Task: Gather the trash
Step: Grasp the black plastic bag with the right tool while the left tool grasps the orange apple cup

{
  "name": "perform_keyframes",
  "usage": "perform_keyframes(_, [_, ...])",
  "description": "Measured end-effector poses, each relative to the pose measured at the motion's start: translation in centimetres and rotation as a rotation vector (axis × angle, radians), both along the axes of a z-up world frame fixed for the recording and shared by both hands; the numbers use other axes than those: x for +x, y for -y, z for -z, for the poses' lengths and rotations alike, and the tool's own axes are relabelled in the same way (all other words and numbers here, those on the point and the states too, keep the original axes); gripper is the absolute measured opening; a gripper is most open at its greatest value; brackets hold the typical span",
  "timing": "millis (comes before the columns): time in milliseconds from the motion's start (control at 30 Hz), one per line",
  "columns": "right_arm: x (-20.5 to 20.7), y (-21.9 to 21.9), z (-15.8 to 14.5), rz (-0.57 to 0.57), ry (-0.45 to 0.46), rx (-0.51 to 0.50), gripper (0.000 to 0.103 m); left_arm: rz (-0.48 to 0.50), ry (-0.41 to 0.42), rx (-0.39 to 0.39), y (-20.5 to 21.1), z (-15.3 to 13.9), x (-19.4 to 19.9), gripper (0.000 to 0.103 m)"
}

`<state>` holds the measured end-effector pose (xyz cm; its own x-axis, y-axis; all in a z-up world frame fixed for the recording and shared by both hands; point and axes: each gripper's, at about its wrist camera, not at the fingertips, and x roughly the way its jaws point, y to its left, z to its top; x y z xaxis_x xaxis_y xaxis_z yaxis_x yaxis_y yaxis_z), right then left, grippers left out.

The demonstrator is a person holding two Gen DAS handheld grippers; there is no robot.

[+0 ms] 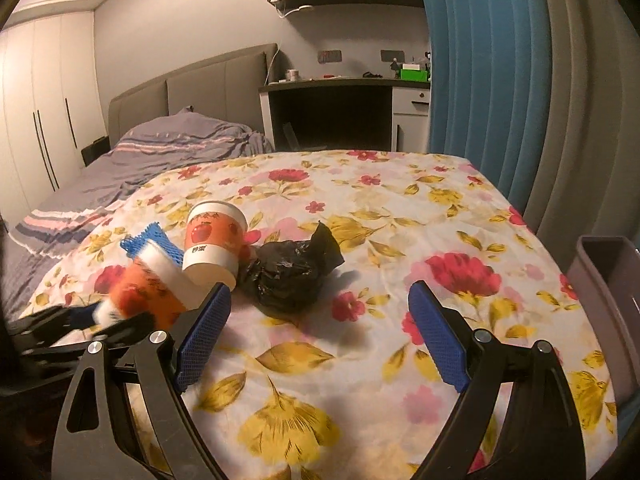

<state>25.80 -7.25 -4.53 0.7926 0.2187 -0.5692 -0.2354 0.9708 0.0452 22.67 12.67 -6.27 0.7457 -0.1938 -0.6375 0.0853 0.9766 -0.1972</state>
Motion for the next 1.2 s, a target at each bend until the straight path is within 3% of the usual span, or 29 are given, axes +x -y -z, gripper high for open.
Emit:
perform_keyframes(267, [2.3, -1.8, 1.2, -0.003, -0.036, -0.006, 0.074, -0.159, 0.066, 0.003, -2.2, -1.9, -3.6, 0.060])
perform_keyframes(367, [3.1, -2.0, 1.7, -0.009, -0.070, 0.015, 0.059, -0.192, 0.069, -0.040, -3.4, -1.9, -4.6, 0.060])
perform_keyframes(533, [3.6, -2.4, 2.3, -0.031, -0.098, 0.021, 0.032, -0.207, 0.064, -0.046, -3.9, -1.8, -5.3, 0.060])
perform_keyframes(600, [3.6, -2.6, 2.4, -0.041, -0.097, 0.009, 0.015, -0.209, 0.063, -0.049, -3.8, -1.8, -5.4, 0.060])
perform_keyframes(667, [3.4, -2.4, 2.3, -0.046, -0.091, 0.005, 0.009, -0.209, 0.062, -0.052, -3.7, -1.8, -5.5, 0.060])
perform_keyframes(933, [1.2, 0.7, 0.8, -0.001, -0.047, 0.041, 0.005, -0.207, 0.081, -0.052, -2.5, -2.4, -6.4, 0.060])
perform_keyframes(1200, [-3.8, 5.2, -1.2, 0.028, -0.006, 0.114, 0.005, -0.191, 0.102, -0.028, 0.0, -3.4, -7.4, 0.060])
